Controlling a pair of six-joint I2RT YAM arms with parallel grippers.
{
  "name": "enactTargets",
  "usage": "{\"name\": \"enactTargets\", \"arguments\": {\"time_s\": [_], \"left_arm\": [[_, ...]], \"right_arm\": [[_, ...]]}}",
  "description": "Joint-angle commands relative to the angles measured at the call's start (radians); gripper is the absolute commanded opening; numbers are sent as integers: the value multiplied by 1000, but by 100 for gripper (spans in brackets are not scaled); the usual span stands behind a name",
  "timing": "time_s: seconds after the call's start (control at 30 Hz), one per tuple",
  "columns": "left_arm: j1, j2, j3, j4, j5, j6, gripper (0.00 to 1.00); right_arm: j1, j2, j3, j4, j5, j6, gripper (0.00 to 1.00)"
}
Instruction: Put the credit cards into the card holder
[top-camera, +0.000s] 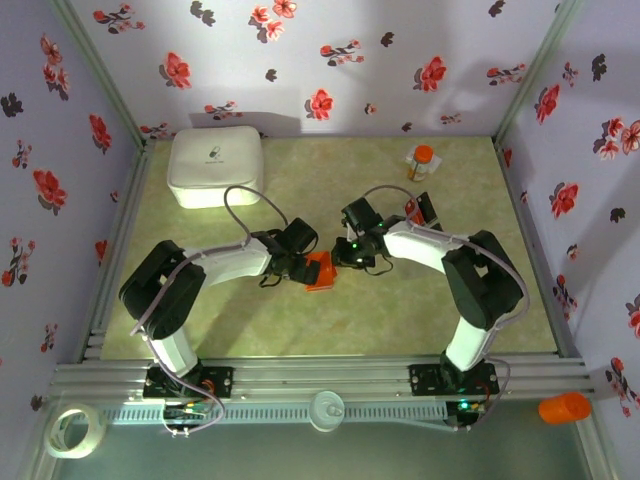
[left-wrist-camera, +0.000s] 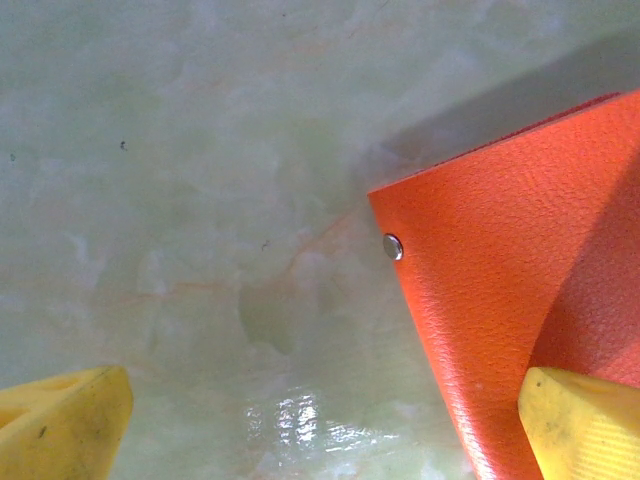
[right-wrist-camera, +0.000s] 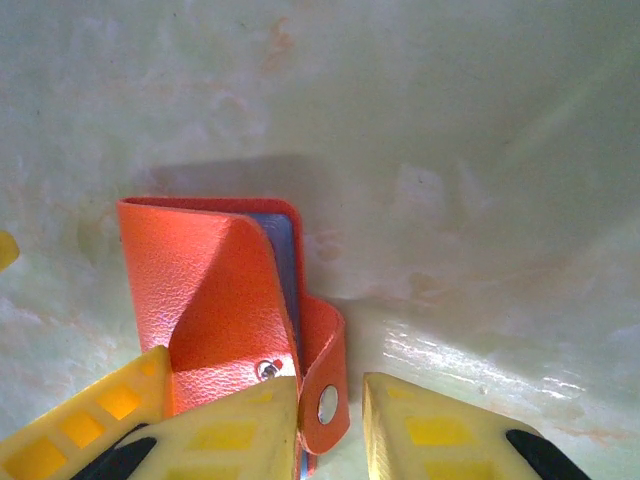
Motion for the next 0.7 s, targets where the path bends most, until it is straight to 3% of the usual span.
{"name": "enactTargets", "arguments": {"time_s": [0.0,0.37,0.67], "left_arm": [[-5,45,-12,-96,-46,37,100],[-6,45,-9,-95,-45,36,100],[-6,47,-5,-94,-43,39,100]], "right_arm": [[9,15,24,-24,-12,-20,23],[9,9,28,-29,-13,-24,0],[23,26,64,-9,-63,-13,0]]}}
